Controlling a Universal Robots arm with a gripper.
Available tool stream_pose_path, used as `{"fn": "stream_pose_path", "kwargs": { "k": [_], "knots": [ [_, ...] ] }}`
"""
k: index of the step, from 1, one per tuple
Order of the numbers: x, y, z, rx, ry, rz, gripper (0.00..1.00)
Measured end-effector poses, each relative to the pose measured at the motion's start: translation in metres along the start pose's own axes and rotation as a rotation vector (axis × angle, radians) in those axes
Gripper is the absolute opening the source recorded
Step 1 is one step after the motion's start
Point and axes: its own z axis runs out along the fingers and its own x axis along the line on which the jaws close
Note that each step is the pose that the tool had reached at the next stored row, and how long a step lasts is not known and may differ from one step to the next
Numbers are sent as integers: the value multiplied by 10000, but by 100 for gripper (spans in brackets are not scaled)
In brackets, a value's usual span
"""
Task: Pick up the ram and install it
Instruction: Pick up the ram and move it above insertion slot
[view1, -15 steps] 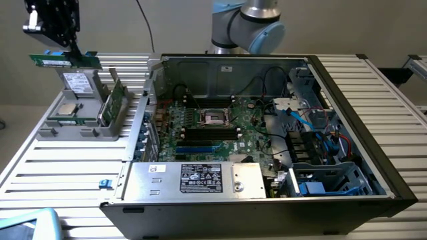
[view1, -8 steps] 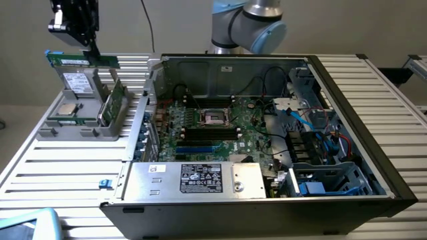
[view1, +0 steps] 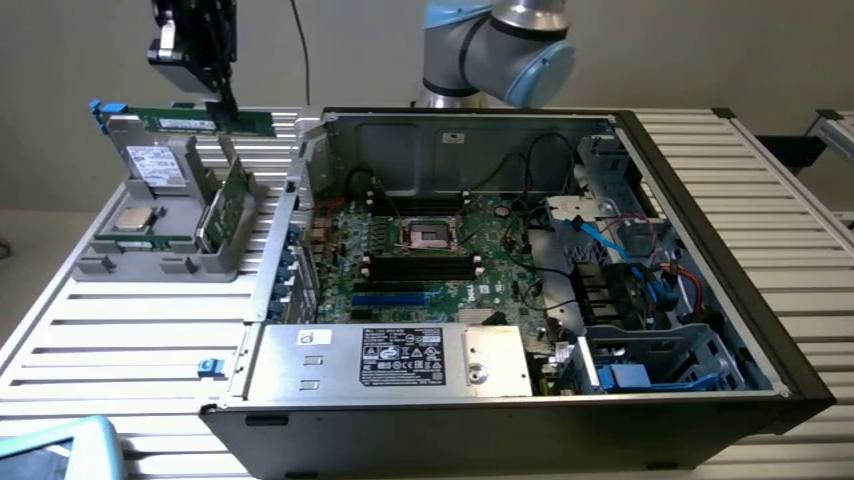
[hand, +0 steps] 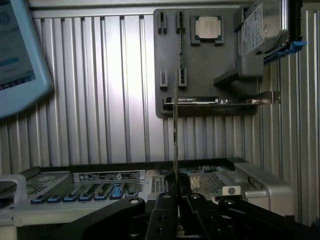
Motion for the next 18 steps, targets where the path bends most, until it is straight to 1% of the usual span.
{"fn": "stream_pose_path", "kwargs": {
  "k": [18],
  "knots": [
    [-44,-818,-32,-12,1,0,13]
  ]
}}
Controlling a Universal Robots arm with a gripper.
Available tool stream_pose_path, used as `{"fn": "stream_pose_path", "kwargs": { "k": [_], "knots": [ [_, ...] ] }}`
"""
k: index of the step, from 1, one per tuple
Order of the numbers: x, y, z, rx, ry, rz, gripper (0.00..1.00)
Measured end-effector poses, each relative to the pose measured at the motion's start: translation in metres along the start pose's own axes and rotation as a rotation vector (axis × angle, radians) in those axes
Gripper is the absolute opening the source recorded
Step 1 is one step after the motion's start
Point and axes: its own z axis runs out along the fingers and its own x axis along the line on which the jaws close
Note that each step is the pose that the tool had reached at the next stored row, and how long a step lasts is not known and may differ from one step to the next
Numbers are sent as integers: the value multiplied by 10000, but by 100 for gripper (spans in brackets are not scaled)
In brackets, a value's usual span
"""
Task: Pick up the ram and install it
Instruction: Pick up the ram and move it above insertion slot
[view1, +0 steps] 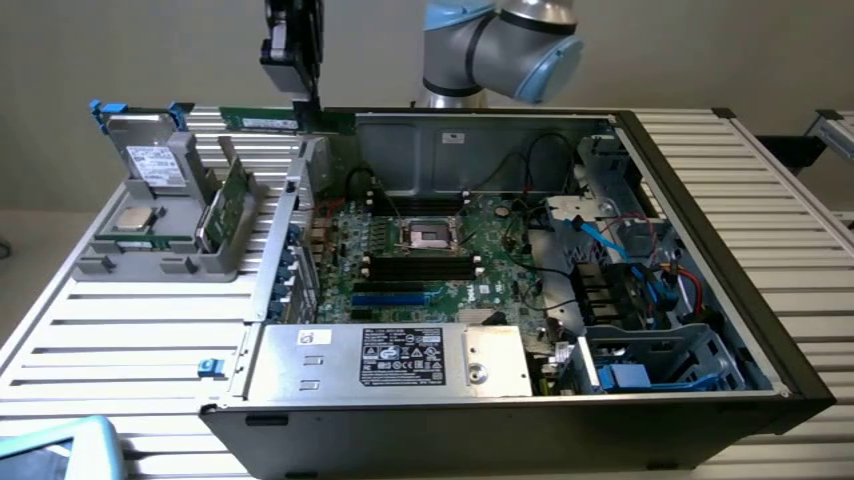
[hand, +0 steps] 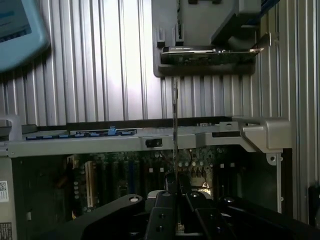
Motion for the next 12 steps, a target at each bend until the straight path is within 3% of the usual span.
{"fn": "stream_pose_path", "kwargs": {
  "k": [12],
  "knots": [
    [-29,-541,-20,-1,-1,1,13]
  ]
}}
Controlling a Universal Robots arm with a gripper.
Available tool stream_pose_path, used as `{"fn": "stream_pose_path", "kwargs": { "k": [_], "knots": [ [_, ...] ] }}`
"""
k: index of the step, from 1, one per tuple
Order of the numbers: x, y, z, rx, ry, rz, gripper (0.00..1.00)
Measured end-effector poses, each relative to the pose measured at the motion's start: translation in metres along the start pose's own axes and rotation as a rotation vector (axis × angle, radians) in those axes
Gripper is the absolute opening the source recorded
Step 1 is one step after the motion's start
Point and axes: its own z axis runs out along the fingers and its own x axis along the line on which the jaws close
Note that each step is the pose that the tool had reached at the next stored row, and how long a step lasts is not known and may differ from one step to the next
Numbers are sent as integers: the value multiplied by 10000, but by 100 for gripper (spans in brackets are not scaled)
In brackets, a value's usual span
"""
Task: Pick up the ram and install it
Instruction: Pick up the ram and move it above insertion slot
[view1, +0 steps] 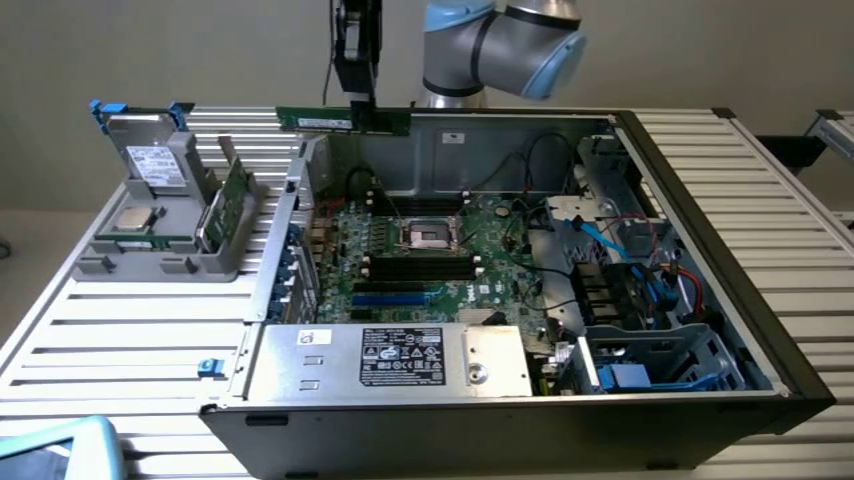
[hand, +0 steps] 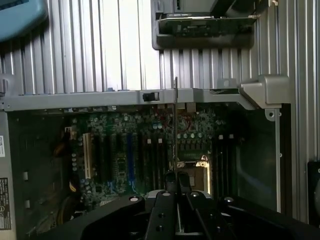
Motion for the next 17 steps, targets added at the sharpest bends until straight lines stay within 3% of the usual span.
{"fn": "stream_pose_path", "kwargs": {
  "k": [3,9,11,13,17],
  "knots": [
    [-7,-137,-1,35,-1,-1,13],
    [-22,-374,14,283,5,-8,13],
    [-38,-440,33,296,30,-9,13],
    [-51,-447,56,299,76,-5,13],
    [-55,-448,64,287,89,-7,13]
  ]
}}
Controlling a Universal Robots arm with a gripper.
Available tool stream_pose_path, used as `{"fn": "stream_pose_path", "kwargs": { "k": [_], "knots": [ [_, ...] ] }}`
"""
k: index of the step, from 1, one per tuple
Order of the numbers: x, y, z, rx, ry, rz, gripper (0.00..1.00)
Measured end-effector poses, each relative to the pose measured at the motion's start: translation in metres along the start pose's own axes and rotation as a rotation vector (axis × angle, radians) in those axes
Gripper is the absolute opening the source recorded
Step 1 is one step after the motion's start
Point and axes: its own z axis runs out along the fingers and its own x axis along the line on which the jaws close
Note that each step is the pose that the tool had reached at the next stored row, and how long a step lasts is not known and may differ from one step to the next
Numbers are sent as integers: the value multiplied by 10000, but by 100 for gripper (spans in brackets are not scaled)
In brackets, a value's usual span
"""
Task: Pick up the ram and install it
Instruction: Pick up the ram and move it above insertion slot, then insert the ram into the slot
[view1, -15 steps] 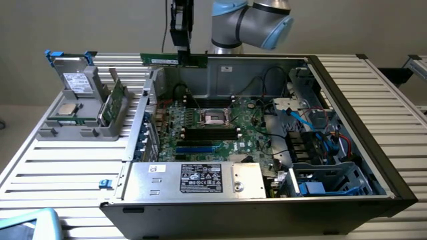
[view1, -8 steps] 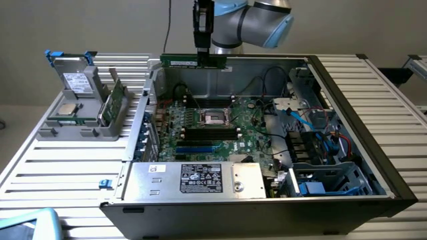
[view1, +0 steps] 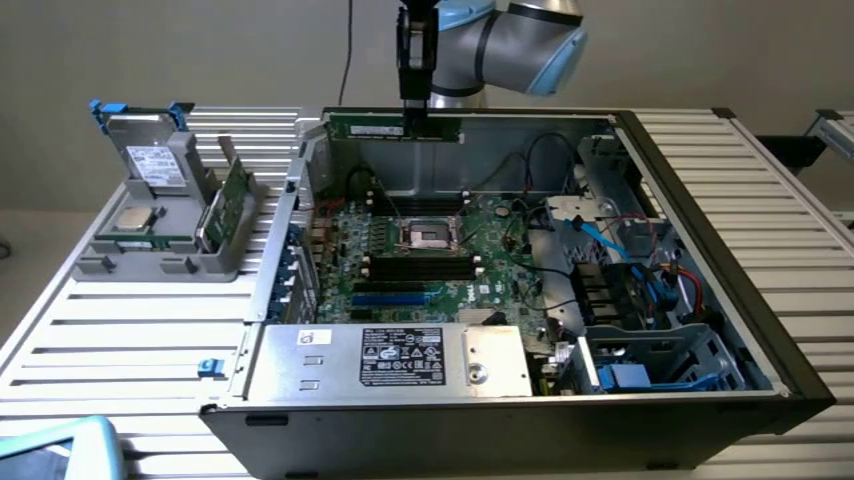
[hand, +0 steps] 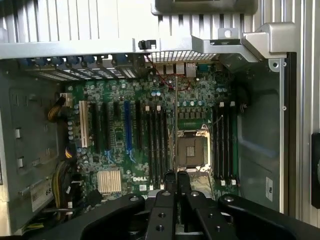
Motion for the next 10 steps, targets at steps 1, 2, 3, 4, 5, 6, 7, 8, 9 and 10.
{"fn": "stream_pose_path", "kwargs": {
  "k": [1,2,3,4,5,6,7,8,9,10],
  "knots": [
    [0,0,0,-8,0,1,13],
    [-1,0,0,-16,0,2,13],
    [0,0,0,-25,0,1,13],
    [0,0,0,-33,1,1,13],
    [0,0,1,-41,1,1,13],
    [0,0,1,-50,1,2,13],
    [0,0,1,-59,2,2,13],
    [-1,0,0,-68,3,2,13],
    [0,0,1,-73,3,2,13],
    [0,0,0,-73,3,2,13]
  ]
}}
